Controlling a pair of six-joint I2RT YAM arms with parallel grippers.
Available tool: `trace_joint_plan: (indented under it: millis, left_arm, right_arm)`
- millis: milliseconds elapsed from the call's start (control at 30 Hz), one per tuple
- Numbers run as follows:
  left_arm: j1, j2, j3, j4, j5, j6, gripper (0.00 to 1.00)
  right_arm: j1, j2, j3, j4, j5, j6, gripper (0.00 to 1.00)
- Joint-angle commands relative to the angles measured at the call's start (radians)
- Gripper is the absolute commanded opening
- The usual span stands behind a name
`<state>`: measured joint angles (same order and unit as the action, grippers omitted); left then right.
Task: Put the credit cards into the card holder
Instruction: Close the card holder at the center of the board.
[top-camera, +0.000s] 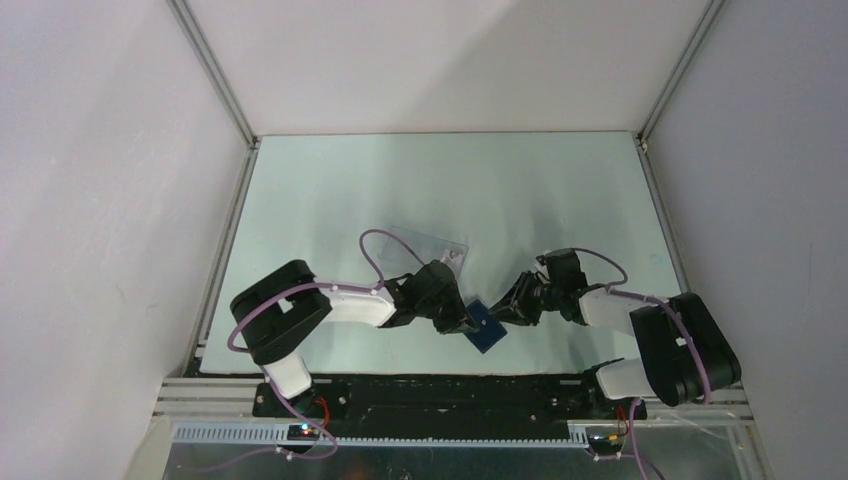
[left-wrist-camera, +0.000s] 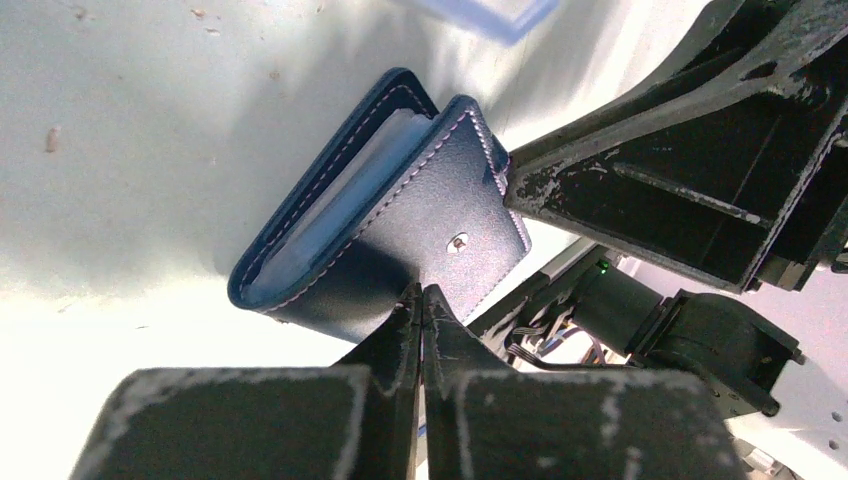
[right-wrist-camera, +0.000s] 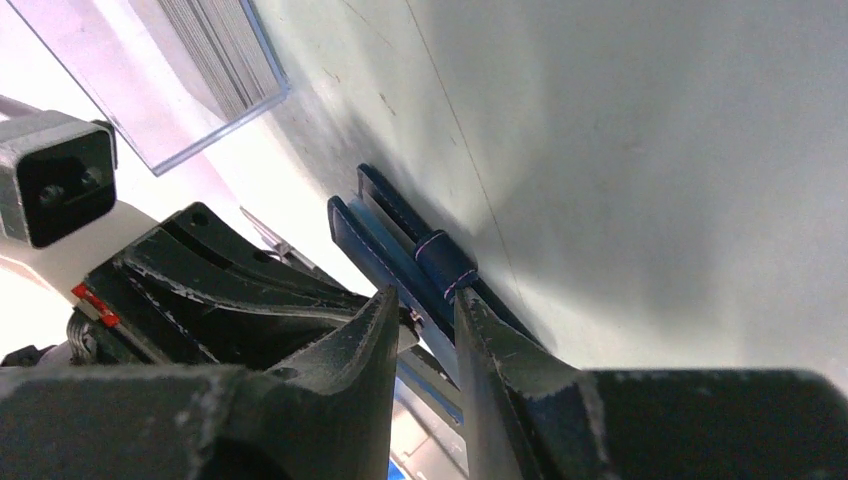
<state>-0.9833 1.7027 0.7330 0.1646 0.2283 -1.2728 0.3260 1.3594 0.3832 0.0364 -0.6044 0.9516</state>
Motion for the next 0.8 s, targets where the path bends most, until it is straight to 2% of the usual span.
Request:
trace_joint_plan:
  millis: [0, 100, 300, 767]
  left_arm:
    - [0.006, 0.034, -0.003, -0.119, -0.021, 0.04, 0.0]
    - [0.005, 0.045, 0.006, -0.125, -0.017, 0.055, 0.0]
    - [0.003, 0.06, 0.01, -0.143, -0.019, 0.068, 0.0]
    - [-0.015, 0.089, 0.052, -0.217, -0.033, 0.105, 0.0]
  right_arm:
    - [0.007, 0.051, -0.007, 0.2, -0.042, 0.067, 0.31]
    - [0.011, 0.121, -0.012, 0.287, -0.09, 0.107, 0.31]
    - [0.013, 0.229, -0.037, 0.575, -0.174, 0.236, 0.31]
    - [0.011, 0.455, -0.033, 1.031, -0.269, 0.474, 0.3]
